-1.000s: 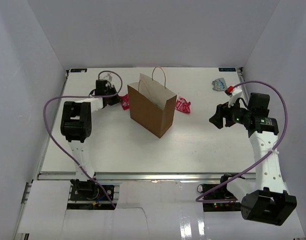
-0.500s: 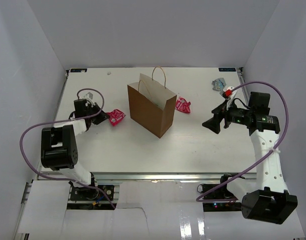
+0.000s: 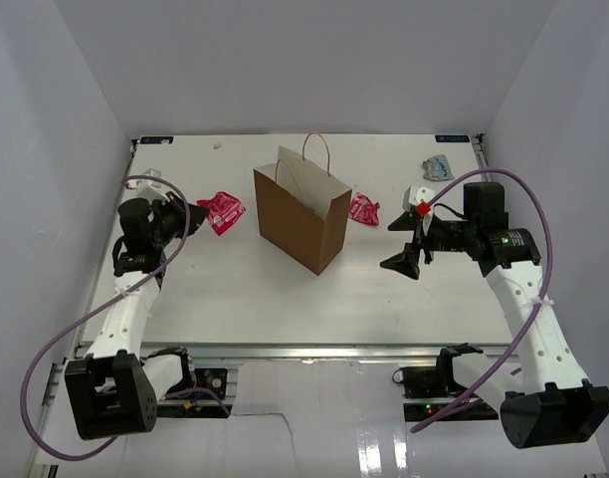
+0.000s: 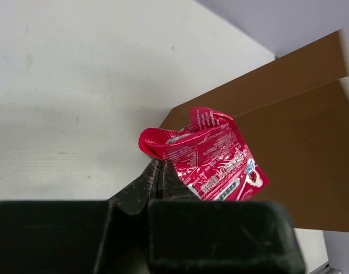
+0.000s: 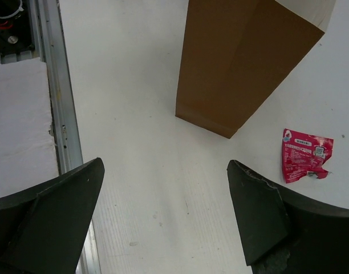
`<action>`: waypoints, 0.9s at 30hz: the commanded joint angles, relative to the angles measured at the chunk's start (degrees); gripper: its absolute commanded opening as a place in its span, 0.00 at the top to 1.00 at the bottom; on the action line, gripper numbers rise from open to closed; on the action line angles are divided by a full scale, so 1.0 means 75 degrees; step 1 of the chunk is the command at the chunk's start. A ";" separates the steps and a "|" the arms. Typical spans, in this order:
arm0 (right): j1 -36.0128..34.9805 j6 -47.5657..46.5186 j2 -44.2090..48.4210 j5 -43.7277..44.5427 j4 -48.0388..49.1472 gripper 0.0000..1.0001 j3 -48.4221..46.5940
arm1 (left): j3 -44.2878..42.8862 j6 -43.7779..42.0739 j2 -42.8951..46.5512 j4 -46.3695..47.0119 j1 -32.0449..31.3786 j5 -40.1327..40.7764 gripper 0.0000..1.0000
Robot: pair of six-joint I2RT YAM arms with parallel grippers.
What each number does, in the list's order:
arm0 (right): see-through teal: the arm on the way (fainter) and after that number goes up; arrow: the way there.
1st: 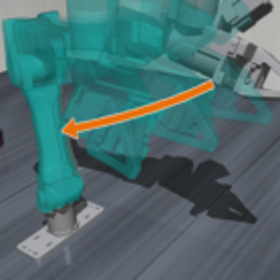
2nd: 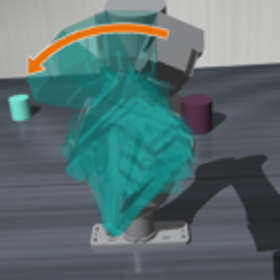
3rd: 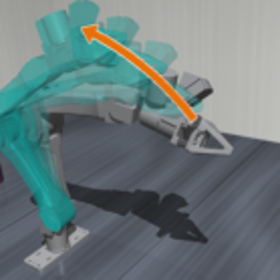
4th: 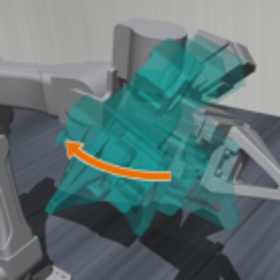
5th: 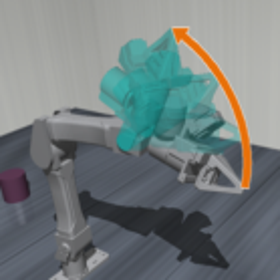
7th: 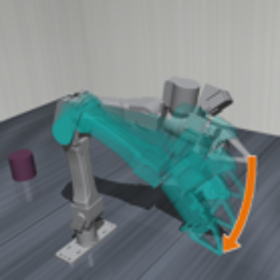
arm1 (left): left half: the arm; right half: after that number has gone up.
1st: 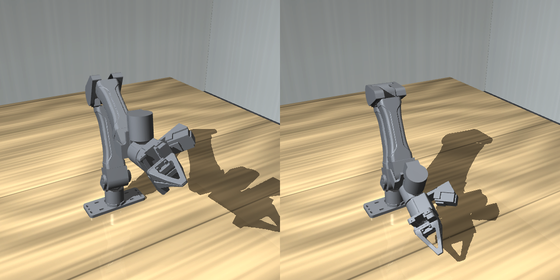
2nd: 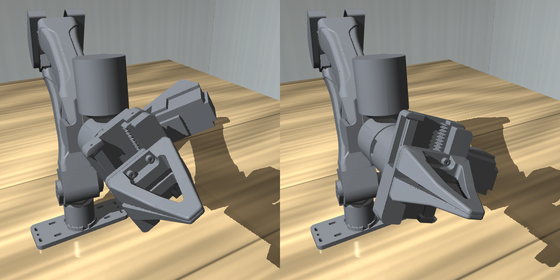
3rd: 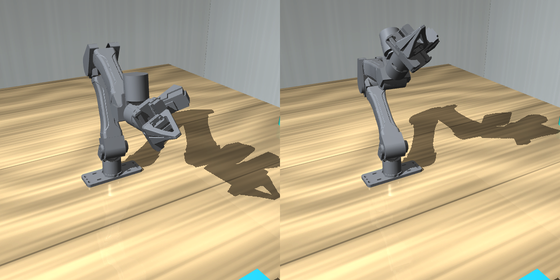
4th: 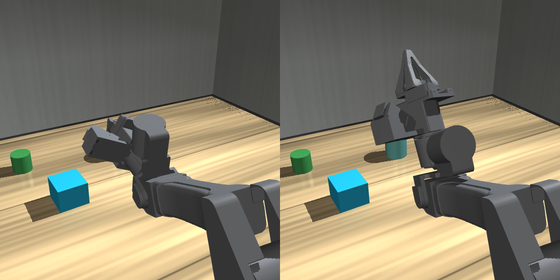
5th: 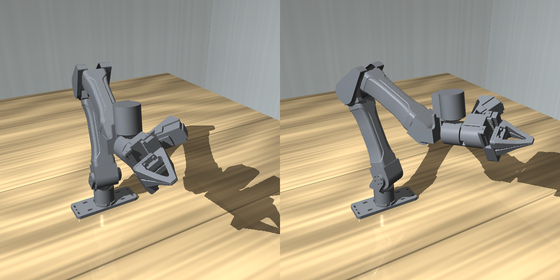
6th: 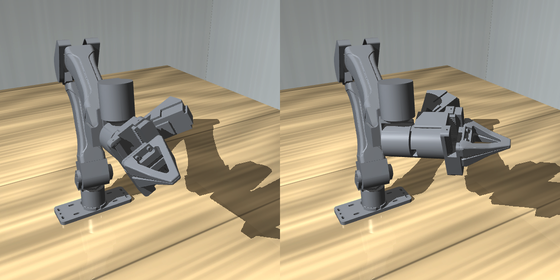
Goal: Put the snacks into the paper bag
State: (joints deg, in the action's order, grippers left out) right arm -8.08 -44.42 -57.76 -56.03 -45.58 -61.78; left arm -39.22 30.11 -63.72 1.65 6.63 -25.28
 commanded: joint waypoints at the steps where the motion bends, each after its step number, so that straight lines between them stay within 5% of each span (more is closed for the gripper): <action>1: -0.0072 0.0214 -0.0010 0.0146 0.0627 0.06 -0.0025 | -0.0616 0.0543 0.0726 -0.0103 0.0030 0.0101 1.00; 11: -0.0060 0.0603 0.0376 0.0533 0.0980 0.05 0.0186 | -0.3089 0.1271 0.0259 0.0014 -0.0110 -0.0333 1.00; 18: 0.0080 0.0814 0.0459 0.0521 0.1062 0.05 0.0233 | -0.4554 0.0545 -0.1181 0.0038 -0.1480 0.0194 1.00; 27: 0.0361 0.0849 0.0693 0.0568 0.0957 0.05 0.0303 | -0.6196 -0.0159 -0.2917 -0.0033 -0.2138 0.0347 1.00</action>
State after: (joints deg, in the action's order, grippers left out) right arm -6.17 -38.87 -53.89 -51.46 -39.20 -59.75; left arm -82.37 31.51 -85.82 1.26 -8.69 -23.20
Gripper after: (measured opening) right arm 0.950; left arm 0.071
